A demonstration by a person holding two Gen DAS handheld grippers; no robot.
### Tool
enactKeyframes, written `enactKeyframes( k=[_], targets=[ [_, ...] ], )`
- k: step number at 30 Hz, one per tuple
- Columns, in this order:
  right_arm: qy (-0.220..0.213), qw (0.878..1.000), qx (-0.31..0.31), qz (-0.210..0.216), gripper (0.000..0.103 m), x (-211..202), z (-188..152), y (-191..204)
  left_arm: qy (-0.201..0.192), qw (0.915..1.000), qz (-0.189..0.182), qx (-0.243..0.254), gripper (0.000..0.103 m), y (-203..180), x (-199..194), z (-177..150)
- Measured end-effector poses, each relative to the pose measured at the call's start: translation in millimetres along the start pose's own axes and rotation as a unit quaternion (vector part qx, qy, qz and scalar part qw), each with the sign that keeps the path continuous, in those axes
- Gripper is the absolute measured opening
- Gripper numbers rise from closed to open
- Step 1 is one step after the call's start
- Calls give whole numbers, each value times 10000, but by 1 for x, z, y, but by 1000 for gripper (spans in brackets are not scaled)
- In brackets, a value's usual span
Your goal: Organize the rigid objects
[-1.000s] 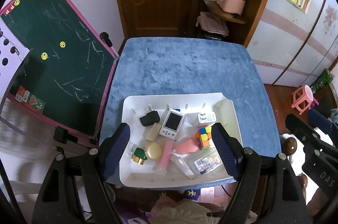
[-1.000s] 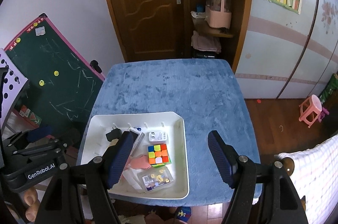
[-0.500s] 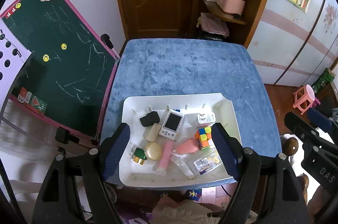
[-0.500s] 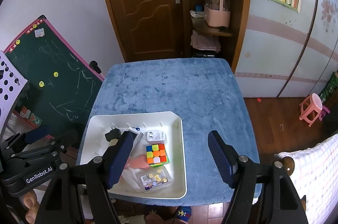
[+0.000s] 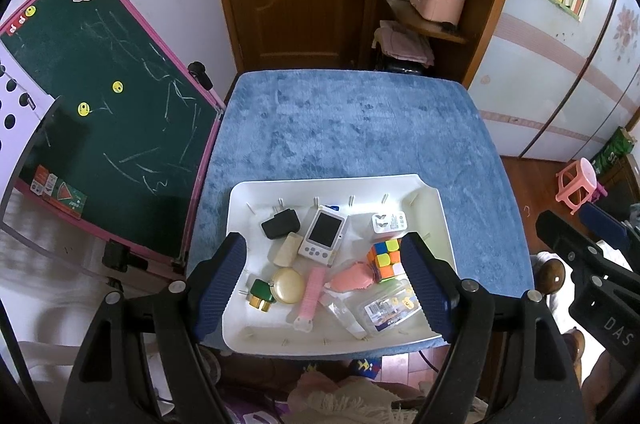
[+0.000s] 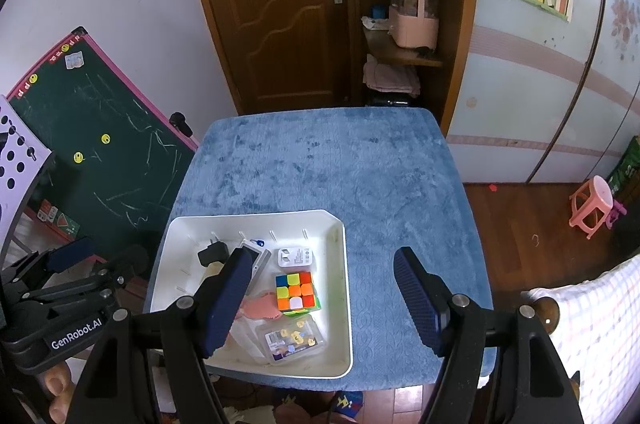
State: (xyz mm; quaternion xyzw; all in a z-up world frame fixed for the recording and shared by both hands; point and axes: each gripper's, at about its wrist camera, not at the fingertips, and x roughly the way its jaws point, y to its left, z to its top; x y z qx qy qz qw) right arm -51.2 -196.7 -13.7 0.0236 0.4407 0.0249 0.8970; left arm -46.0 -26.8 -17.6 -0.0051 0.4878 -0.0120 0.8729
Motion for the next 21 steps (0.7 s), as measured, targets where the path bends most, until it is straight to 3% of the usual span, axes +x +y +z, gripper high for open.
enactKeyframes(
  k=[21],
  targets=[
    [20, 10000, -6, 8, 74, 2, 2, -1, 23, 10000, 0, 7, 82, 0, 3, 2]
  ],
)
